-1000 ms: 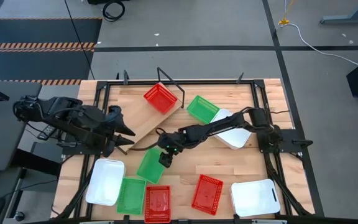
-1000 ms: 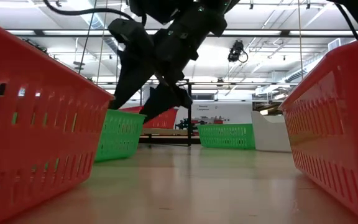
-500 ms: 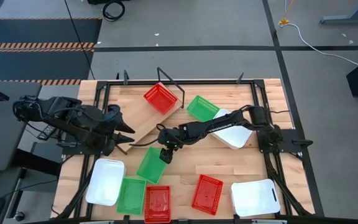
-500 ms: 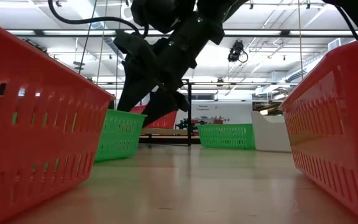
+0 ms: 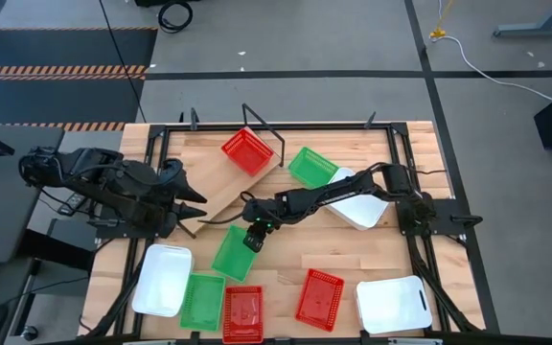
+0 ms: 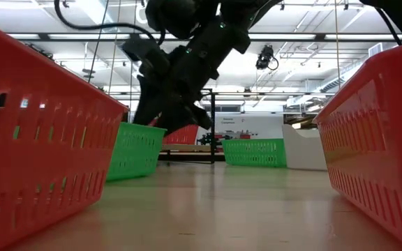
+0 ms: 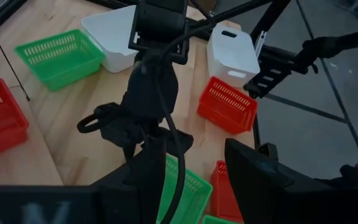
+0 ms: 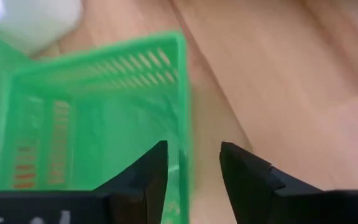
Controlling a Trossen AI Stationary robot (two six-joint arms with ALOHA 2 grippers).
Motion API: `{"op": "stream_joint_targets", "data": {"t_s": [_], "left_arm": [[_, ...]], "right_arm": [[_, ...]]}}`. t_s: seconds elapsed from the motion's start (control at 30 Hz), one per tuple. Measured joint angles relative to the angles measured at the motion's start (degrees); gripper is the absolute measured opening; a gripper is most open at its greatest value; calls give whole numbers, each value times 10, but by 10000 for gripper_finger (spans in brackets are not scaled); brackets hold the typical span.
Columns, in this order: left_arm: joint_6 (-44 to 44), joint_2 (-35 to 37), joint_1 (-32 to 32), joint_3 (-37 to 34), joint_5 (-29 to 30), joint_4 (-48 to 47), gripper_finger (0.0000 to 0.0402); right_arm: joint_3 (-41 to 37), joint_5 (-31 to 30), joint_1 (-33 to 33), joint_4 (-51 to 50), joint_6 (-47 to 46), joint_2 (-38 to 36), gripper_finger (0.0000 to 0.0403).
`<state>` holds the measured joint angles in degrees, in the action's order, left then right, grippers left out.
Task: Stack baskets on shelf by color
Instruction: Put the middle green bin on the shelf
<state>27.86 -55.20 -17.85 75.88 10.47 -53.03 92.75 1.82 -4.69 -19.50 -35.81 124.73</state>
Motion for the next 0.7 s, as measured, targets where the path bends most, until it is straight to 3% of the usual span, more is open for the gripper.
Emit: {"op": "stream_joint_targets", "data": {"t_s": [0.17, 0.7], "left_arm": [[0, 6, 0, 0, 0, 0, 172], [0, 26, 0, 0, 0, -18, 172]], "right_arm": [[0, -3, 0, 39, 0, 0, 152], [0, 4, -8, 11, 45, 0, 150]]}}
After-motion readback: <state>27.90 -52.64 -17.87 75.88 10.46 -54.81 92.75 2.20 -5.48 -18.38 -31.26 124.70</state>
